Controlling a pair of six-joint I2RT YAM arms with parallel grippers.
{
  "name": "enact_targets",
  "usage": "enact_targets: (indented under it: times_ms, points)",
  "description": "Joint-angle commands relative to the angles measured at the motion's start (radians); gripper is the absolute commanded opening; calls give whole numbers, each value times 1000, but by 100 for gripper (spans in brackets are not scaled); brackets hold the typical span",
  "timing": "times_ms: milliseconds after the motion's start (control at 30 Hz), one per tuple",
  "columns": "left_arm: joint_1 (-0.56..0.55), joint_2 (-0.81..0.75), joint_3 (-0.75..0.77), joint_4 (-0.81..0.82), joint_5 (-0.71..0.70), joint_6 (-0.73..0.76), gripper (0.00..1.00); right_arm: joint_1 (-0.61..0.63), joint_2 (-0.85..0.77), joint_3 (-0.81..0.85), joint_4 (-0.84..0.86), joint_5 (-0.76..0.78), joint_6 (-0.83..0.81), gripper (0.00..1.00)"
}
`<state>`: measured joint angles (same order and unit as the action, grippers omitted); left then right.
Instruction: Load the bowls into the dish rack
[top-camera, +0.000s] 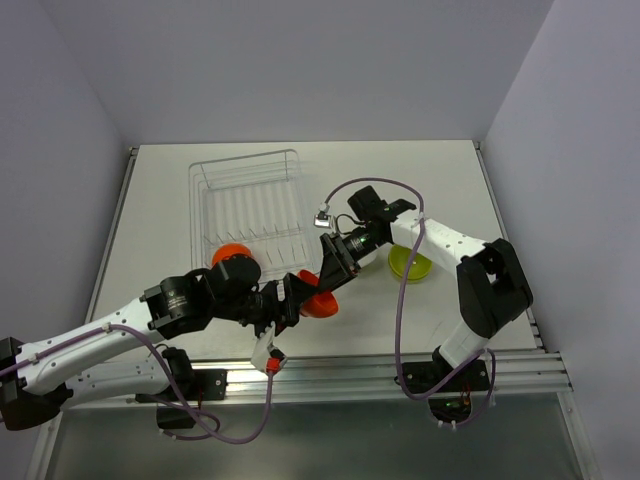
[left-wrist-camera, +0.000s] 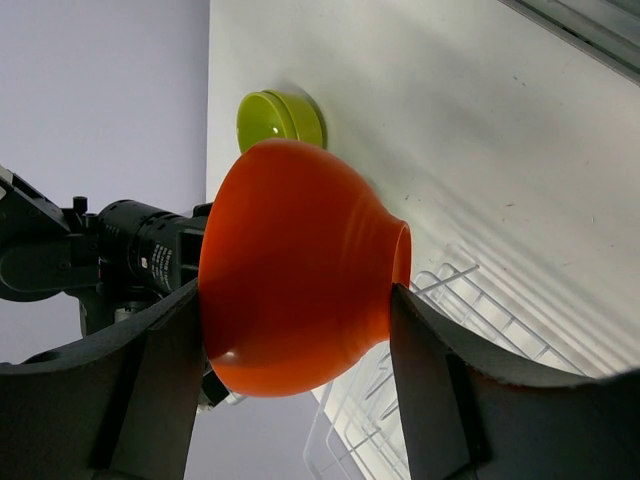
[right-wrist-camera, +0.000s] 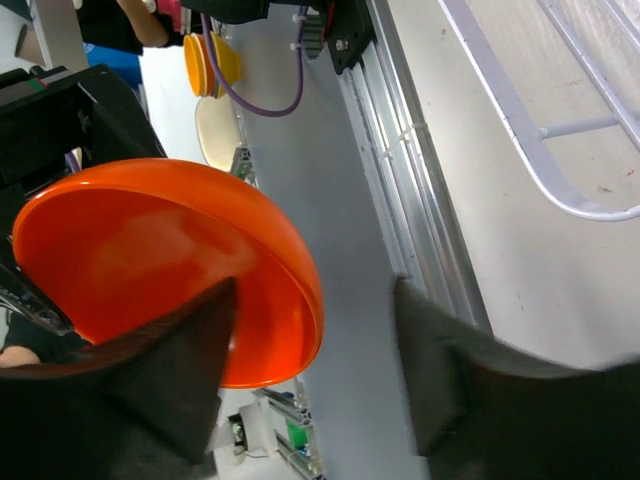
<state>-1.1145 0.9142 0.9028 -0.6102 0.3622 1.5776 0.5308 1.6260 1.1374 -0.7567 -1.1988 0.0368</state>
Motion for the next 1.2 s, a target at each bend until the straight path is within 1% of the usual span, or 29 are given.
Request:
enact_targets:
  times_ms: [0, 100, 200, 600, 767, 933, 1067, 1167]
  points:
    - [-7, -15, 39, 35, -3, -24, 0, 5, -2, 36, -10, -2, 2, 74]
    - [-7, -28, 30, 38, -3, -14, 0, 1, -3, 47, -13, 2, 3, 83]
    - [-8, -31, 28, 35, -3, -18, 0, -8, -5, 59, -20, 10, 0, 86]
    - [-8, -54, 13, 32, -12, -13, 0, -37, -23, 56, -24, -31, -6, 91]
    - [-8, -63, 8, 20, -9, -21, 0, -55, -23, 85, -59, -64, -26, 93]
    - [-8, -74, 13, -8, -9, -60, 0, -104, -38, 116, -52, -90, -20, 97]
    - [-8, -97, -8, -2, -16, -83, 0, -181, -57, 156, -46, -91, -3, 99]
    - [-8, -94, 7, 21, -9, -177, 0, -244, -52, 194, -55, -90, -2, 100]
